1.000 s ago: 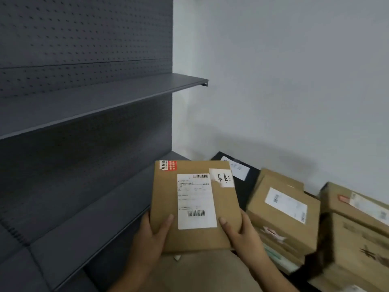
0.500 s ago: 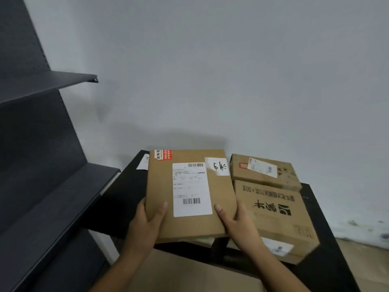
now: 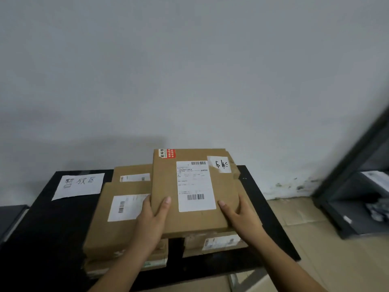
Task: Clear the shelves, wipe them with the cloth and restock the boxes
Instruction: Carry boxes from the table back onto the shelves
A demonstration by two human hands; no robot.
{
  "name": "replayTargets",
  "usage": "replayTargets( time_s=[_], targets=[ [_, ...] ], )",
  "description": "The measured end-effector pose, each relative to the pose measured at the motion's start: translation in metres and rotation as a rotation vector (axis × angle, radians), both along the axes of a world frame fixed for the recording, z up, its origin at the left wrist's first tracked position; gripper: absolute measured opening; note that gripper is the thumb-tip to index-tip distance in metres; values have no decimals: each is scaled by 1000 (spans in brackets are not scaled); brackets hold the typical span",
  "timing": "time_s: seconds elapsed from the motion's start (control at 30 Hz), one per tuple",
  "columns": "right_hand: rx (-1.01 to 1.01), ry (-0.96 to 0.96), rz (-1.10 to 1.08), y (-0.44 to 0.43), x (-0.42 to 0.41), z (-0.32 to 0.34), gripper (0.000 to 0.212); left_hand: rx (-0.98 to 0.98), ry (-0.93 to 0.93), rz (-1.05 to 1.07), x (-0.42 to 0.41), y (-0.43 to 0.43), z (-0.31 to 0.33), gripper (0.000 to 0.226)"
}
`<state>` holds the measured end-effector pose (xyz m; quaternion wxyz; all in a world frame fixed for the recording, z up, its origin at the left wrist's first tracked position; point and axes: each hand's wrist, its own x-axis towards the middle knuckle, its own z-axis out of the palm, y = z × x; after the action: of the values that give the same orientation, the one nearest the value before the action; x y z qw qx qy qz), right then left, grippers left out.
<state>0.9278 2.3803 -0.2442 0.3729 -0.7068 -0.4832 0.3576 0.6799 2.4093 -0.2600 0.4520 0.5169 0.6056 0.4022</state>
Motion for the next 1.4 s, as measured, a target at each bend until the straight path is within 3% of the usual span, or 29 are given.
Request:
replayTargets(
  time_s=[0.1, 0.23, 0.33, 0.47, 0.97, 1.4],
  targets=[
    [-22, -34, -63, 13, 18, 2, 71, 8, 16, -84, 19, 26, 2, 85],
    [-55, -33, -142, 28, 34, -3, 83, -6, 42, -174, 37, 55, -2, 81],
    [-73, -41, -189, 38, 47, -9, 81, -32, 13, -211, 51, 73, -9, 77],
    [-94, -15, -231, 48, 64, -17, 76, -79, 34, -261, 69, 92, -20, 90],
    [-271, 59, -122, 94, 107, -70, 80, -210, 229, -207, 102, 118, -62, 79],
    [-307, -52, -57, 102, 124, -67, 93, -207, 276, -196, 99, 120, -57, 88]
  ],
)
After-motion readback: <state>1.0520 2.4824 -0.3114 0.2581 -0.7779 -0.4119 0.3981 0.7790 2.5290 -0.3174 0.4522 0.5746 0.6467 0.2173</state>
